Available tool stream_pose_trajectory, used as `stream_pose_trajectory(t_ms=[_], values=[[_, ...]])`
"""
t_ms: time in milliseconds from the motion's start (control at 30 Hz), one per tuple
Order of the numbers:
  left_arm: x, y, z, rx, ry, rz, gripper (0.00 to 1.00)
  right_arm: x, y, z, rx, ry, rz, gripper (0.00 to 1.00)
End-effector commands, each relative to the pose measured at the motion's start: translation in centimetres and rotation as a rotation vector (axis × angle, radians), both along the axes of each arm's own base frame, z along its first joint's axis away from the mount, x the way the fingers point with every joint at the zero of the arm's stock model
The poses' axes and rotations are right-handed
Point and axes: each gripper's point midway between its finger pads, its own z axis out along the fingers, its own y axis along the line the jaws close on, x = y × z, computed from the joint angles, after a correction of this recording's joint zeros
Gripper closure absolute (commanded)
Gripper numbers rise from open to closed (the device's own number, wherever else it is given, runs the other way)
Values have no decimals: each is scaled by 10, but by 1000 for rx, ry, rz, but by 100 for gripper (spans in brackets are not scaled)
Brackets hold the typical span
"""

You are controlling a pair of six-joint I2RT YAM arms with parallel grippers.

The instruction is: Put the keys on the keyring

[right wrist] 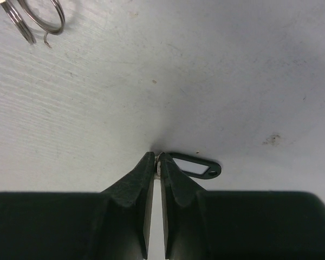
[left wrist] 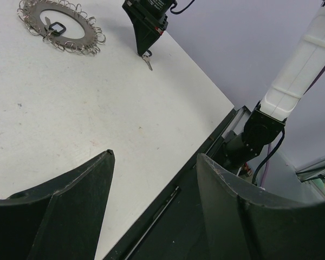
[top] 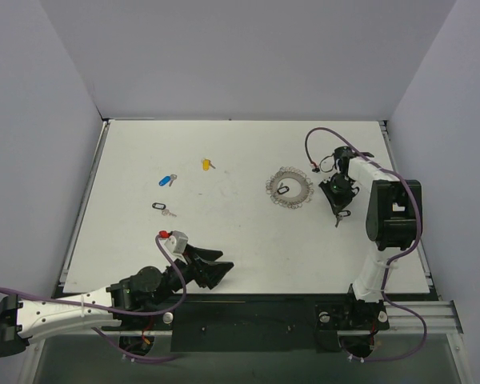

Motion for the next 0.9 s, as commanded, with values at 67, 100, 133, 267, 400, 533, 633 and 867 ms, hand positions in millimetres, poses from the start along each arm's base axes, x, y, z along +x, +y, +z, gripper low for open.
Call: stream_pose_trajectory(t_ms=[67,100,133,267,400,533,633,867], values=[[0,0,15,-60,-11,-4,28,-7,-1,10,-16,1,-15,90],[0,0,14,-59,-10,-4,28,-6,0,11,-14,0,-16,89],[-1,0,16,-66,-11,-4,28,-6,0,11,-11,-2,-21,88],[0,0,16,-64,-10,-2,28,-4,-1,13,-10,-9,-33,83],[0,0,16,-63,-10,-2,28,-1,-3,19,-10,-29,-45,79],[-1,0,18,-62,-13,-5,28,2,-5,25,-3,-38,-57,78],[-1,-1,17,-61,-12,-7,28,4,-5,28,-5,-47,-57,78],[-1,-2,18,-62,-8,-8,28,4,-4,32,4,-54,-62,79]])
